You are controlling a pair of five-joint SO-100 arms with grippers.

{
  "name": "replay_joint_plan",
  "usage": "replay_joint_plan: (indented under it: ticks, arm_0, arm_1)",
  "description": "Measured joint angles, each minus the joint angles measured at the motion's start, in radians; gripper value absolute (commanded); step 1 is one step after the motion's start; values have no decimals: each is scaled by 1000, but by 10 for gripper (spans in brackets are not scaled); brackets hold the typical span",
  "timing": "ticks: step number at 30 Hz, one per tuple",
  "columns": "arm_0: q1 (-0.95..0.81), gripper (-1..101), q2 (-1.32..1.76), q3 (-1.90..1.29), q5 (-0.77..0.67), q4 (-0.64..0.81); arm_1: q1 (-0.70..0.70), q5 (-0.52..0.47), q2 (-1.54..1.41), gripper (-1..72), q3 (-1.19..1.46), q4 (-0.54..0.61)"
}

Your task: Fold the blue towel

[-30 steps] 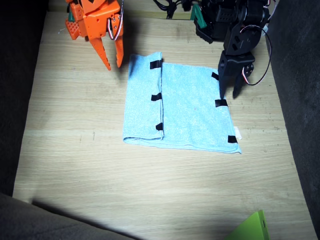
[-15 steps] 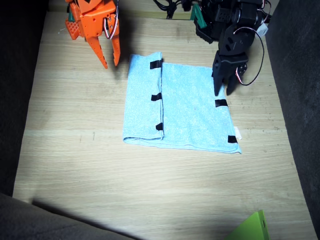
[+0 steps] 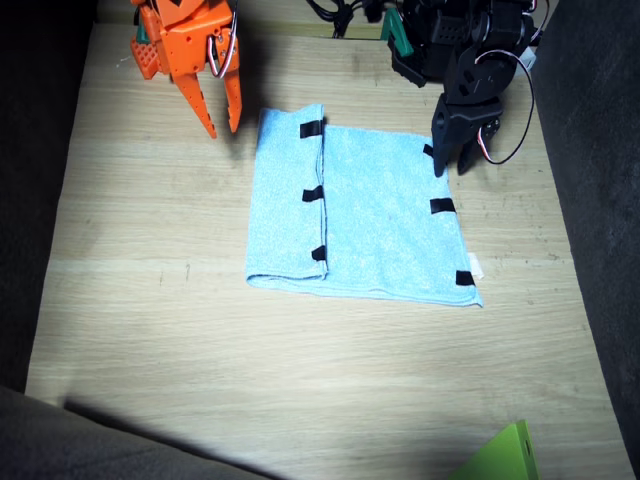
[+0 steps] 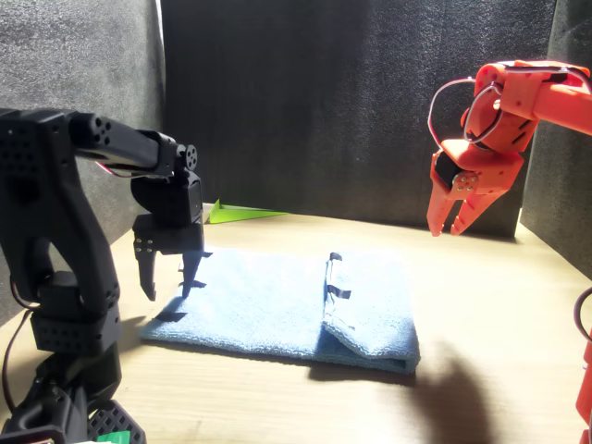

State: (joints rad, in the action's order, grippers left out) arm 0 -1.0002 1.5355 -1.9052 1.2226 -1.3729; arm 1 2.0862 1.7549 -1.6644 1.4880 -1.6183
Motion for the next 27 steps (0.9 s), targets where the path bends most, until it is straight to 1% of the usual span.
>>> replay_joint_plan:
  ticks: [5, 17, 22, 27]
  arm_0:
    - [-21, 251, 2, 29, 8, -15]
    - [6, 243, -74, 115, 8, -46]
    - [38, 238, -84, 124, 9, -34]
    - [54, 237, -121, 110, 0, 23]
  arm_1:
    - [20, 0, 8, 150, 0, 9]
    - [20, -2, 48, 150, 0, 31]
    - [18, -2, 64, 150, 0, 31]
    - [17, -2, 67, 149, 0, 49]
